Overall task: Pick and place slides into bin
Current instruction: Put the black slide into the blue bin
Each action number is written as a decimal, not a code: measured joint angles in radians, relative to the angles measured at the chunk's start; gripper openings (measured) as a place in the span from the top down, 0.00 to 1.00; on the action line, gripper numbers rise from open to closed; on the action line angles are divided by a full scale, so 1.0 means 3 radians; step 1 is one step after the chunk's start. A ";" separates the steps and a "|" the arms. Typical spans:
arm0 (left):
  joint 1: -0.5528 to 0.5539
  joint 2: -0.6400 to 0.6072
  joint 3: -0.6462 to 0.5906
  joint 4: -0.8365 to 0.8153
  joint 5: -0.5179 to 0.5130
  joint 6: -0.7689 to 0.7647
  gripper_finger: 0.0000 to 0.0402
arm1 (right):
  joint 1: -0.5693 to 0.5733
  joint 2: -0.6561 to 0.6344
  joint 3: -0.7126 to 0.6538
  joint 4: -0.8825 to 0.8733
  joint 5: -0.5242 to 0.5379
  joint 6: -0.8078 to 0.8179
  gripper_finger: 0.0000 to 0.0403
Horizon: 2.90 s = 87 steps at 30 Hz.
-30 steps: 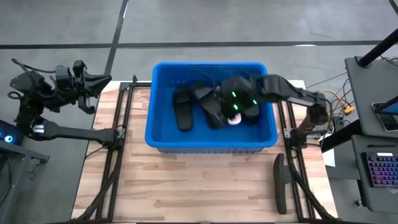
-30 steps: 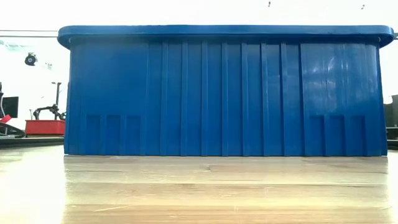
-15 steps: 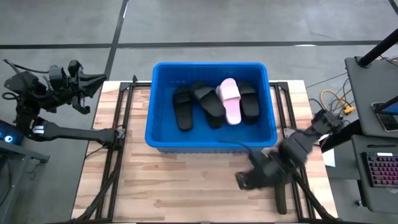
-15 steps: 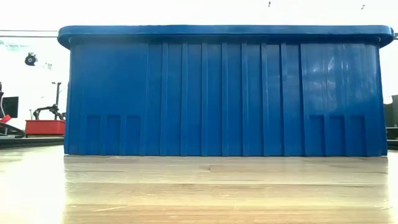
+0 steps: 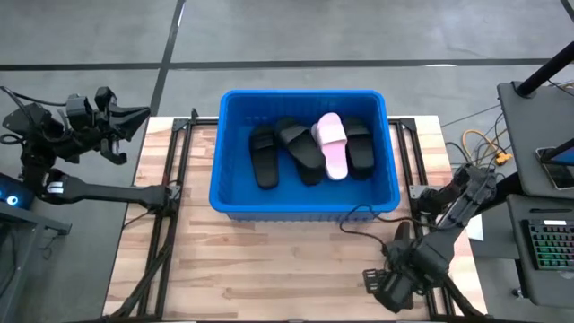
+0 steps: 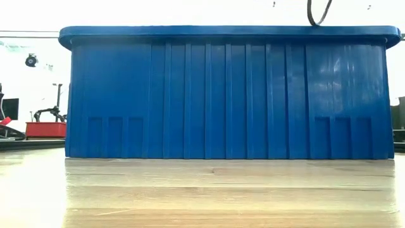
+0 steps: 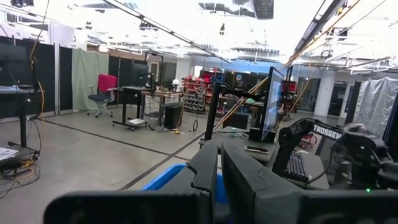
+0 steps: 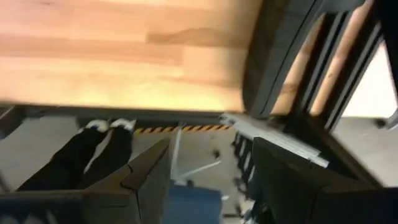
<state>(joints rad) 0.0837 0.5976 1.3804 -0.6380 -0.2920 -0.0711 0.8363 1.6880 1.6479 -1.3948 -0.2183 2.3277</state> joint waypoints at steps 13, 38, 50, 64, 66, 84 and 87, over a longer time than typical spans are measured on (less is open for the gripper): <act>-0.0001 0.0047 0.0000 0.0004 -0.0001 -0.0003 0.98 | 0.0178 0.0012 -0.0708 -0.0079 -0.0057 -0.0144 0.47; -0.0001 0.0403 0.0001 0.0004 -0.0002 -0.0003 0.98 | 0.0412 0.0011 -0.1947 0.1085 -0.0079 -0.0134 0.48; -0.0001 0.0425 0.0000 0.0205 -0.0003 -0.0001 0.98 | 0.0395 -0.0049 -0.1616 0.1293 0.0227 -0.0636 0.82; 0.0000 0.0519 0.0001 0.0561 0.0174 -0.0007 0.98 | -0.0069 -0.0085 0.0178 0.1280 0.2632 -0.3505 0.82; -0.0001 0.0556 0.0001 0.0556 0.0285 -0.0064 0.98 | -0.0213 -0.0085 0.0435 0.1279 0.2886 -0.4094 0.82; -0.0001 0.0652 0.0010 0.0559 0.1761 -0.1053 0.98 | -0.1400 0.0117 0.1638 0.1358 0.2459 -0.9491 0.82; 0.0000 0.0661 0.0010 0.0556 0.1760 -0.1017 0.97 | -0.1531 0.0211 0.1601 0.1279 0.2477 -0.9918 0.82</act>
<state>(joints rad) 0.0837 0.7960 1.3834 -0.4712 0.2359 -0.3762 0.3770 1.7514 2.1281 -1.0110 0.5249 -0.6478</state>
